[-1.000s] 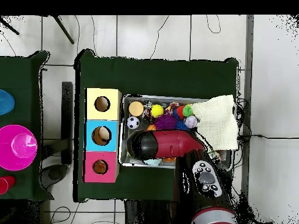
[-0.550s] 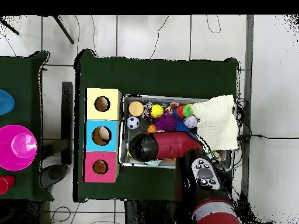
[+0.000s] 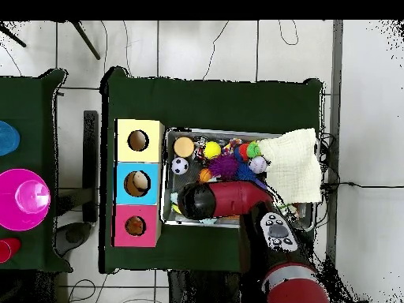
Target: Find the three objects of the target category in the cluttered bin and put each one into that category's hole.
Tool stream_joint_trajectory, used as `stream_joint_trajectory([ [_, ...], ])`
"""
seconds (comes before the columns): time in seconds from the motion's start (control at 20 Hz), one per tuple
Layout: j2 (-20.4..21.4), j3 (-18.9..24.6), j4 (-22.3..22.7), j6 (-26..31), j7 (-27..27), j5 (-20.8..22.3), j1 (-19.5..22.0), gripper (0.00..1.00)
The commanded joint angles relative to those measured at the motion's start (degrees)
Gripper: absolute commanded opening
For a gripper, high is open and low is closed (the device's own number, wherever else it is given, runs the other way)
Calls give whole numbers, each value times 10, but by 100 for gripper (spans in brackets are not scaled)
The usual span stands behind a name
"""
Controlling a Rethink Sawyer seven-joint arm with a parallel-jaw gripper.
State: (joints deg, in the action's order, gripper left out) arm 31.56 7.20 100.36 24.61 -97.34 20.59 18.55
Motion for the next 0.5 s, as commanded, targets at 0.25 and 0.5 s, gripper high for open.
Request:
stream_joint_trajectory([
  [0.25, -30, 37, -41, -27, -4, 29, 9, 100],
  [0.5, -31, 41, -39, -26, 2, 29, 13, 0],
])
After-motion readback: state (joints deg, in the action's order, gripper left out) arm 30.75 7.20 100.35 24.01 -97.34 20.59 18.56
